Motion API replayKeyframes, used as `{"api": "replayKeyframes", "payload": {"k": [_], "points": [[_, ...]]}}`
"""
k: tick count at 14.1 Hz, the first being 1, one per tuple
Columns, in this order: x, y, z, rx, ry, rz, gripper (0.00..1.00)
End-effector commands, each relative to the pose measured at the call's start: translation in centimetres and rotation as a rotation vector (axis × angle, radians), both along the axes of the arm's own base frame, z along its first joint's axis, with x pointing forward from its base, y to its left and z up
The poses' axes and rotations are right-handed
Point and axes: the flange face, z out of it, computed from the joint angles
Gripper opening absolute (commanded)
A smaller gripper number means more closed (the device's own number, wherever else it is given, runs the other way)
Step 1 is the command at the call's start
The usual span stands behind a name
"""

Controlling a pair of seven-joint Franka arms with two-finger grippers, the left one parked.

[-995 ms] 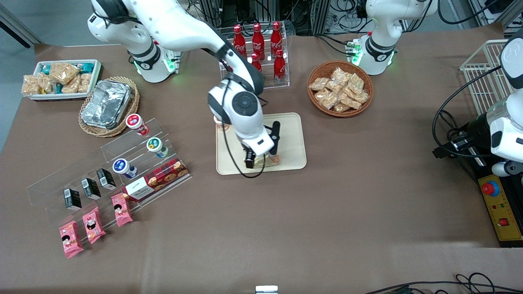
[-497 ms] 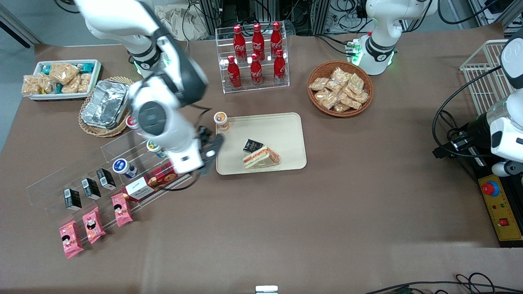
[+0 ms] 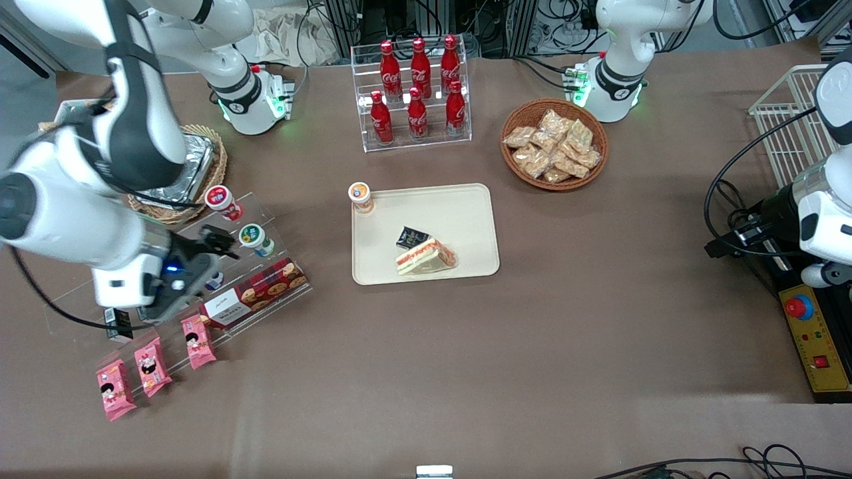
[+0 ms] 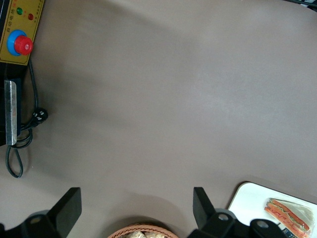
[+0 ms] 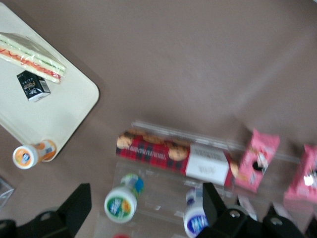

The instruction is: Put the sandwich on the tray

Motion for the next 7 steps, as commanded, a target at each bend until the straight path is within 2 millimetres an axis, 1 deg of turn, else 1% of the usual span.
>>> {"api": "replayKeyframes", "payload": {"k": [1,3,5,7], "points": [[-3.0,-4.8,3.4,0.023,0.080,-0.121,1.00],[-4.9,-8.9,5.4,-0.004,0.103,-0.244,1.00],[-6.5,-12.6,6.5,-0.052,0.117,-0.299,1.00],[-7.9,-14.3,7.7,-0.082,0.098,-0.329,1.00]]}}
